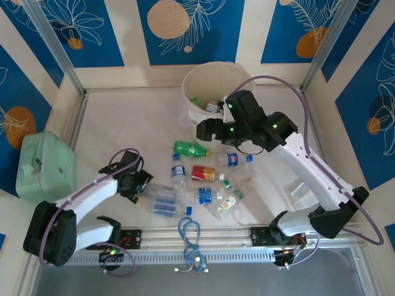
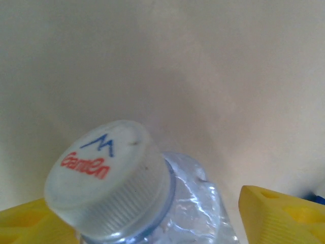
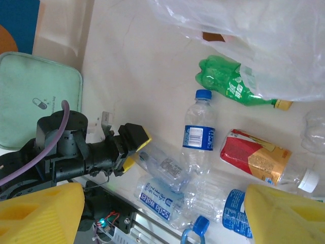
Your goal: Put the plastic bottles in the bin
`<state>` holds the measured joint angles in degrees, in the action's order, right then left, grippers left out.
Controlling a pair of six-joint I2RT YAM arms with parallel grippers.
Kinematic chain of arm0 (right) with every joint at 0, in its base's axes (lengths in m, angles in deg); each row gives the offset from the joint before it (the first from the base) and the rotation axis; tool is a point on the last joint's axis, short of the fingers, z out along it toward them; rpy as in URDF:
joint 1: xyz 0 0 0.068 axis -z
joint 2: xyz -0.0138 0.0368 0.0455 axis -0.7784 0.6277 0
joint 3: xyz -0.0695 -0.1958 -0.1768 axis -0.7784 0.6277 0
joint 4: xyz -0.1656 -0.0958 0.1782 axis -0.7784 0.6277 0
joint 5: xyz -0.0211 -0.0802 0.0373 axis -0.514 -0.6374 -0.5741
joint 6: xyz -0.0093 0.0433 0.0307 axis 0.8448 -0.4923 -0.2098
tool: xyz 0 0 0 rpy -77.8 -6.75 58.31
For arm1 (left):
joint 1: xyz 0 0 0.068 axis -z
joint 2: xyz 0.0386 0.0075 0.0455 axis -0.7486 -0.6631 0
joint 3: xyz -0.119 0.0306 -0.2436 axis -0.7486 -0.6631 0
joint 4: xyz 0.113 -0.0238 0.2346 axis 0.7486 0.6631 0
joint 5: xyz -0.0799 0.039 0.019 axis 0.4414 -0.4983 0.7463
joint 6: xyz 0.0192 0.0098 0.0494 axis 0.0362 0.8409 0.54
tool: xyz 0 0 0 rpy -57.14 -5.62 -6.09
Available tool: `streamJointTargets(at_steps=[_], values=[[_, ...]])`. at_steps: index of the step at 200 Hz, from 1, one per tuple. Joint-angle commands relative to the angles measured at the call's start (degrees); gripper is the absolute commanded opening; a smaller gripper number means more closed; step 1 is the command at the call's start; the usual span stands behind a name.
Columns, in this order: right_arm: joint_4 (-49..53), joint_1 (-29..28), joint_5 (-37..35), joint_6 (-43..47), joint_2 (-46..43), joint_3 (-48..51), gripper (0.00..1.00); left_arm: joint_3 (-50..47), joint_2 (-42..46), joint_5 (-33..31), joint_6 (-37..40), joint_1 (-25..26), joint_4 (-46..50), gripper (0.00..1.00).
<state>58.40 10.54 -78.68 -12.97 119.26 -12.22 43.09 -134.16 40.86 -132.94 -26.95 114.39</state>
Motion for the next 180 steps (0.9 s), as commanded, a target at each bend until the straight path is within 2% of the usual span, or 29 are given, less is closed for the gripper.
streamJointTargets(at_steps=[1,53,122,144,158,180], values=[[-0.9,-0.7,-1.2,-1.0,-2.1,1.0,0.82,1.2,-0.8,-0.6,-0.7,0.2,-1.9,0.7],[-0.9,-0.7,-1.9,-1.1,-2.6,1.0,0.8,2.5,-2.1,-0.2,0.1,0.0,-2.6,0.55],[-1.2,-0.5,-0.1,-1.4,-2.7,-1.1,0.8,12.2,3.1,-0.4,6.7,-1.1,-0.4,0.51],[-2.7,1.0,4.8,-1.8,-2.9,-1.2,0.8,15.8,5.5,1.9,12.1,-1.2,-5.7,0.5],[-5.4,3.3,11.8,-2.4,-3.0,-0.3,0.82,19.1,5.6,5.3,16.3,-1.4,-9.7,0.5],[-9.2,7.1,22.6,-4.2,-2.4,0.8,0.84,22.5,4.2,17.1,20.7,-1.5,-22.1,0.48]])
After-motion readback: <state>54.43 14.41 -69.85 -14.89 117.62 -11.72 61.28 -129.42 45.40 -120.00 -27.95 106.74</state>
